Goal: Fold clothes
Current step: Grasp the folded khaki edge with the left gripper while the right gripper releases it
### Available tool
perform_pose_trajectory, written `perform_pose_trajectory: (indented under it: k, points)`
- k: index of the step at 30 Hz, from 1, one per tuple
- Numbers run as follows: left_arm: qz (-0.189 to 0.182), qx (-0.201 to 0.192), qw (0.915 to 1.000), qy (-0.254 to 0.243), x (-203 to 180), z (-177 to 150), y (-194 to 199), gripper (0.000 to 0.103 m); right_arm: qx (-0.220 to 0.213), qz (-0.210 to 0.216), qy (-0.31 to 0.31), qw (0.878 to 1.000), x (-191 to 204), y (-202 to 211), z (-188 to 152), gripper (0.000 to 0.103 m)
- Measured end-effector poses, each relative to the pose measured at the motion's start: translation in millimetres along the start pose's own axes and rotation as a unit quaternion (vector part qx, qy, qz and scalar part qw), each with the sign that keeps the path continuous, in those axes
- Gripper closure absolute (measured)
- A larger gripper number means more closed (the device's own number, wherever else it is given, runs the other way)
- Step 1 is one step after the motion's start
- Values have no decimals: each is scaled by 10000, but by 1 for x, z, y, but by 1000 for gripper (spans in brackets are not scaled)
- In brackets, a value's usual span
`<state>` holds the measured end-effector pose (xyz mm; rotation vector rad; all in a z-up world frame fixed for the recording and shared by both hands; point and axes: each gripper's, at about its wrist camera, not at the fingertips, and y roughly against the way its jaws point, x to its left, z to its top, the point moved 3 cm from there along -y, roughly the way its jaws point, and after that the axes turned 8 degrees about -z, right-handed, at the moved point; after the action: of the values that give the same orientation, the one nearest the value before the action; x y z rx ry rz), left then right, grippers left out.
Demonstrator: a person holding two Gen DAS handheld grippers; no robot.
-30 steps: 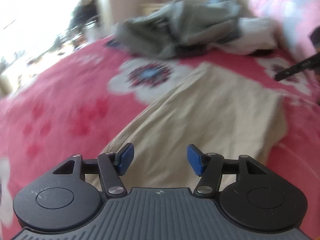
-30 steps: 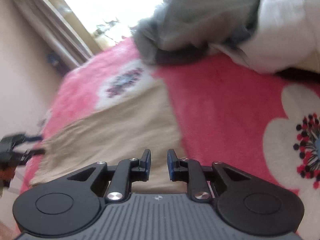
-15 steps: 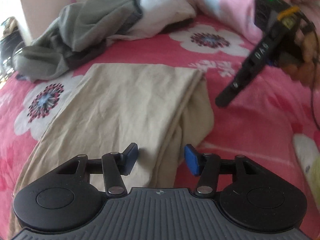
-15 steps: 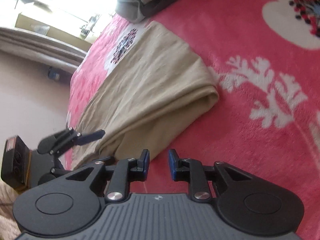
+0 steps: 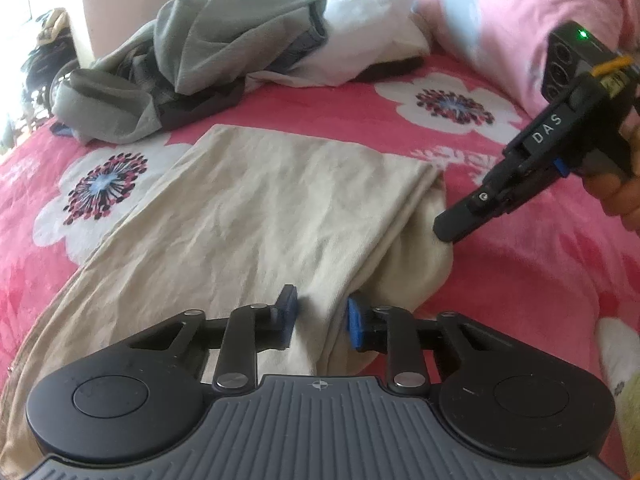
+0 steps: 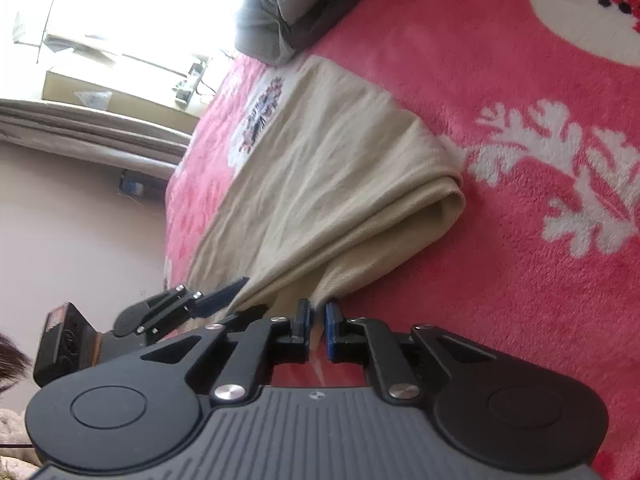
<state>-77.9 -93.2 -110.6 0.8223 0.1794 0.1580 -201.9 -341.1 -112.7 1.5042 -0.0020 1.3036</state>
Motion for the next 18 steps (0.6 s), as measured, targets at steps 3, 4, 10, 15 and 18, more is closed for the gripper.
perform_pose_trajectory:
  k: [3,4,10,15,18]
  points:
    - [-61,27,9999,131,3,1,-1,81,-44,182,-224,9996,-4,2,2,96]
    - [-79,57,9998,183,4,1,-2,80,-33,187,-241,9995,-4,0,3,96]
    - [-16,141,9996,231,2,6,-7,74,79,-11,-278,9996,-4,-16,7,94]
    - [9,56,9996,275,0,10,-7,74,-24,-52,-101,9999,1,-20,3,96]
    - [-44,12,9993,376,1,12,-6,74,-273,376,-235,9986,3,-11,9,98]
